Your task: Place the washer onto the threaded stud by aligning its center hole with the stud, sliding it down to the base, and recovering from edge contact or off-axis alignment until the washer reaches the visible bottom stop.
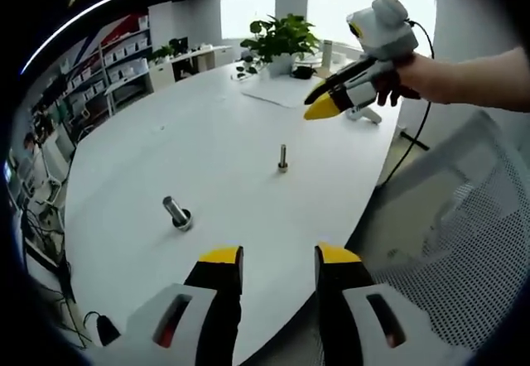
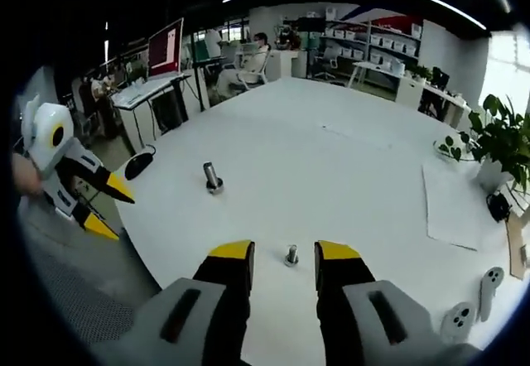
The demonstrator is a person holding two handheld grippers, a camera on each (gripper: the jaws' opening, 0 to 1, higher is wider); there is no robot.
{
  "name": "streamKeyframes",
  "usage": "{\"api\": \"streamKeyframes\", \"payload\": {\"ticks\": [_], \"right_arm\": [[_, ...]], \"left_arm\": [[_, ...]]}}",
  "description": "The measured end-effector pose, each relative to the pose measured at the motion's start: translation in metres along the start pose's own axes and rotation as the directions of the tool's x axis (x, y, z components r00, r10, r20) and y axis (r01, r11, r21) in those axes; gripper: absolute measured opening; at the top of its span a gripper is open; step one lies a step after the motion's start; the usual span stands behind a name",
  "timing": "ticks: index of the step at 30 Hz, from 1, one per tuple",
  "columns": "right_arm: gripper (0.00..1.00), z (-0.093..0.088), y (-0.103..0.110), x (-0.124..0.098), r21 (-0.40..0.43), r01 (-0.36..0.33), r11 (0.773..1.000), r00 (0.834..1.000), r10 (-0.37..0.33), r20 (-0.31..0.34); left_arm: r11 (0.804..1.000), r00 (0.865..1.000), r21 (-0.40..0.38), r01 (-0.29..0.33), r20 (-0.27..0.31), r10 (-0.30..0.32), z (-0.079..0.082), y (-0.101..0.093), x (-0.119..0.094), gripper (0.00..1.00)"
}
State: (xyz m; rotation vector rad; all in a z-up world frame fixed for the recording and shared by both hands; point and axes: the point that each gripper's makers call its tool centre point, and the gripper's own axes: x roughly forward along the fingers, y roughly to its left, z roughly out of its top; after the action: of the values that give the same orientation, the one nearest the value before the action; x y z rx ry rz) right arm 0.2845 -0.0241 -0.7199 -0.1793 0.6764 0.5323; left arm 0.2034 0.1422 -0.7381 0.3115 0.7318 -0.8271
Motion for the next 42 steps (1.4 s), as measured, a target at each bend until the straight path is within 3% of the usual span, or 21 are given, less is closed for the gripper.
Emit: {"api": "streamKeyframes", "payload": {"ticks": [3, 12, 17, 21, 23, 26, 33, 42], "right_arm": [[0.32, 0.01, 0.006, -0.004, 0.004, 0.008, 1.0, 0.998, -0.008, 0.063], [0.31, 0.012, 0.016, -0.01, 0.088, -0.006, 0.996, 0.993, -0.004, 0.119], [0.32, 0.009, 0.011, -0.012, 0.117, 0.001, 0.993, 0.988, -0.019, 0.15], [0.35, 0.017, 0.002, -0.018, 0.132, 0.023, 0.991, 0.975, -0.051, 0.216], [0.36, 0.012, -0.003, -0.017, 0.153, 0.047, 0.987, 0.978, -0.077, 0.193], [0.35, 0.007, 0.001, -0.016, 0.201, 0.019, 0.979, 0.979, -0.059, 0.195], [0.34, 0.007, 0.011, -0.008, 0.136, 0.013, 0.991, 0.984, -0.037, 0.176], [0.35, 0.004, 0.0, -0.008, 0.145, 0.04, 0.989, 0.983, -0.066, 0.174]], "left_arm": [[1.0, 1.0, -0.006, -0.016, 0.02, 0.016, 0.003, 0.004, -0.002, 0.33], [0.999, 0.997, -0.008, -0.042, 0.066, 0.042, 0.013, 0.009, -0.006, 0.34], [0.998, 0.994, -0.042, -0.046, 0.099, 0.05, 0.019, 0.013, -0.009, 0.35], [0.997, 0.991, -0.048, -0.059, 0.117, 0.065, 0.022, 0.015, -0.01, 0.35], [0.997, 0.99, -0.044, -0.066, 0.123, 0.071, 0.024, 0.016, -0.011, 0.35], [0.996, 0.988, -0.046, -0.078, 0.129, 0.084, 0.024, 0.019, -0.012, 0.35], [0.992, 0.982, -0.072, -0.099, 0.154, 0.109, 0.03, 0.029, -0.015, 0.35], [0.988, 0.977, -0.099, -0.121, 0.166, 0.137, 0.031, 0.035, -0.017, 0.36]]}}
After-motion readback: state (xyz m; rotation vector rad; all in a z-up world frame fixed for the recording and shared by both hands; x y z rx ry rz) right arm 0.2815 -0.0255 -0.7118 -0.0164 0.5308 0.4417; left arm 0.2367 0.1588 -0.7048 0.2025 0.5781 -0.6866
